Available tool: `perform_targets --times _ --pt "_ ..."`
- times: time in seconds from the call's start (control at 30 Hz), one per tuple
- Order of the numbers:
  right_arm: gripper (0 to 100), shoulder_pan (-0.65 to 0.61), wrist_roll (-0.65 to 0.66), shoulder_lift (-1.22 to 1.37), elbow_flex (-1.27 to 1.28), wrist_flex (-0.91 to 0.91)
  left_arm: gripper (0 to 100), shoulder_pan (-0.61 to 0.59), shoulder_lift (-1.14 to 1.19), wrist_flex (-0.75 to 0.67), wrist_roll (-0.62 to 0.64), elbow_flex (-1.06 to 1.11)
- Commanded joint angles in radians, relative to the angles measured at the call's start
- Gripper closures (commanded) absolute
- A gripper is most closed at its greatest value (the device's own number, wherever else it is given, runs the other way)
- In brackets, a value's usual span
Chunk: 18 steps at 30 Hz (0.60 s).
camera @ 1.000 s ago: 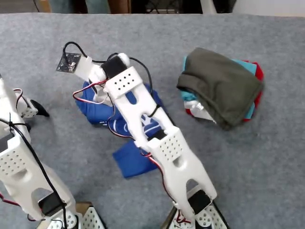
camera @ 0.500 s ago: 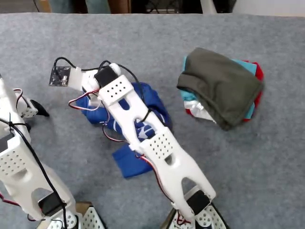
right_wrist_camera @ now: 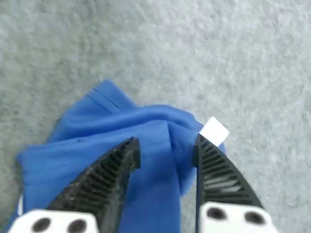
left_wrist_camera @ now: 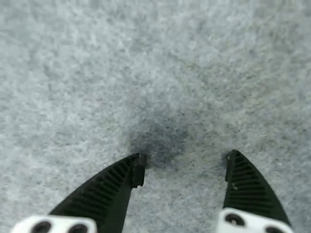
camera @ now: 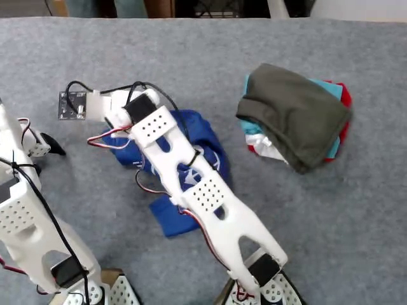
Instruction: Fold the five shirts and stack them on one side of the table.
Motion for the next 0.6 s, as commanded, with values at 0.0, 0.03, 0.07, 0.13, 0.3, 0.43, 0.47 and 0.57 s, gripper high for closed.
perform_targets --times 0.0,0.03,0.07,0.13,0.3,0.43,0.47,0.57 --pt "80.4 -0.011 0.012 0.001 -0.051 -0.02 71 -0.031 0.003 -0.015 0.008 -0.058" --pt "80.4 -0.009 0.012 0.005 -0.051 -0.02 71 -0.031 0.003 -0.015 0.008 -0.056" --pt "80.4 -0.008 0.012 0.012 -0.051 -0.02 71 -0.031 0.003 -0.015 0.008 -0.056" --pt "80.4 -0.005 0.012 0.025 -0.051 -0.025 71 -0.031 0.003 -0.015 0.008 -0.058" --pt "80.4 0.017 0.012 0.056 -0.059 -0.025 71 -0.031 0.003 -0.015 0.008 -0.058" --pt "81.6 0.023 0.006 0.058 -0.053 -0.023 71 -0.031 0.003 -0.015 0.008 -0.056" --pt "84.1 0.023 0.006 0.058 -0.056 -0.023 71 -0.031 0.003 -0.015 0.009 -0.056" --pt "96.9 0.023 0.006 0.054 -0.059 -0.025 71 -0.031 0.003 -0.015 0.009 -0.056"
